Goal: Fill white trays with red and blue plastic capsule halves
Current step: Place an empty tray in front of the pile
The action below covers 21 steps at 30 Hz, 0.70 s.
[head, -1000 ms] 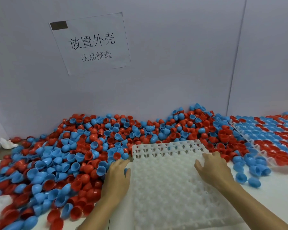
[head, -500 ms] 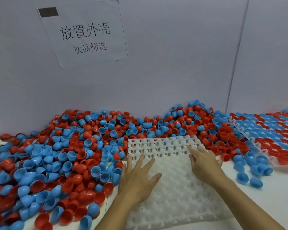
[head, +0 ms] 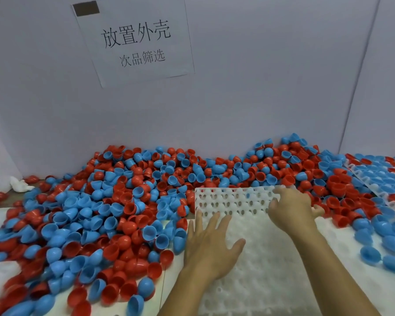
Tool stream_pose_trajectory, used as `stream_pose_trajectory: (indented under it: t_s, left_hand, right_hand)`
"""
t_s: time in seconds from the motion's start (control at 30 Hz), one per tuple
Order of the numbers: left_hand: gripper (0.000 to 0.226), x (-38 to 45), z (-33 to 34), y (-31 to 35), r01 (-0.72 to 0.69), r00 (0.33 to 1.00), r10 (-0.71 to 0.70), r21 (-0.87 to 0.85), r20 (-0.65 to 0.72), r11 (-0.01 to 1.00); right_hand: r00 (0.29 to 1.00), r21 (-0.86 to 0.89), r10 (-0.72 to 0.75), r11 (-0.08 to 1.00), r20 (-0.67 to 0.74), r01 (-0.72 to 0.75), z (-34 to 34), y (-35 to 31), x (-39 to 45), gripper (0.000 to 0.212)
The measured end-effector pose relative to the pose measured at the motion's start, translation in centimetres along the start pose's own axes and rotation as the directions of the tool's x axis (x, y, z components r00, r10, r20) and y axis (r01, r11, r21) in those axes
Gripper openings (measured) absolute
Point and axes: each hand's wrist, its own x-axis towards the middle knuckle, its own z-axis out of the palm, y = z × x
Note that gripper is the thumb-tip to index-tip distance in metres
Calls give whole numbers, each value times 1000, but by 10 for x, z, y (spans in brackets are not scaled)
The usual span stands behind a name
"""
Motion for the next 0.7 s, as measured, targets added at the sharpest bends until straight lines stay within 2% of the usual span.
stream_pose_trajectory:
  t_s: [0.07,0.1,0.23,0.33,0.4,0.47,0.53,0.6,0.7]
  left_hand:
    - [68,-1,-3,2,-15,1000,14,-62,-23,998]
    - [64,-2,-7,1,-21,999,16,-106,-46,994]
    - [43,19,-41,0,-26,961,-60,-303,-271,953]
    - [19,49,-78,3,-98,868,-232,-611,-438,786]
    - [17,57,-88,-2,-181,787,-322,-695,-527,696]
    - [22,50,-83,-13,-227,725,-360,-698,-587,679]
    - [26,39,-69,-28,-187,705,-373,-666,-603,722]
    - [30,32,-57,-43,-103,725,-376,-629,-578,770]
    - [23,26,-47,-58,45,784,-349,-513,-513,857]
  right_hand:
    - [984,203,-112,969,-139,139,14,-21,-14,36]
    - [970,271,-179,937,-164,219,23,-26,-21,35]
    - [917,315,-382,861,-116,399,44,-27,-29,31]
    - [881,327,-445,818,-160,473,42,-28,-27,30]
    - [857,305,-489,802,-161,514,40,-28,-27,29]
    - [839,304,-525,784,-141,542,39,-26,-28,28]
    - [831,323,-542,769,-127,552,37,-23,-28,27]
    - [824,344,-551,754,-130,559,36,-25,-29,27]
    - [798,375,-590,717,-122,587,35,-33,-36,28]
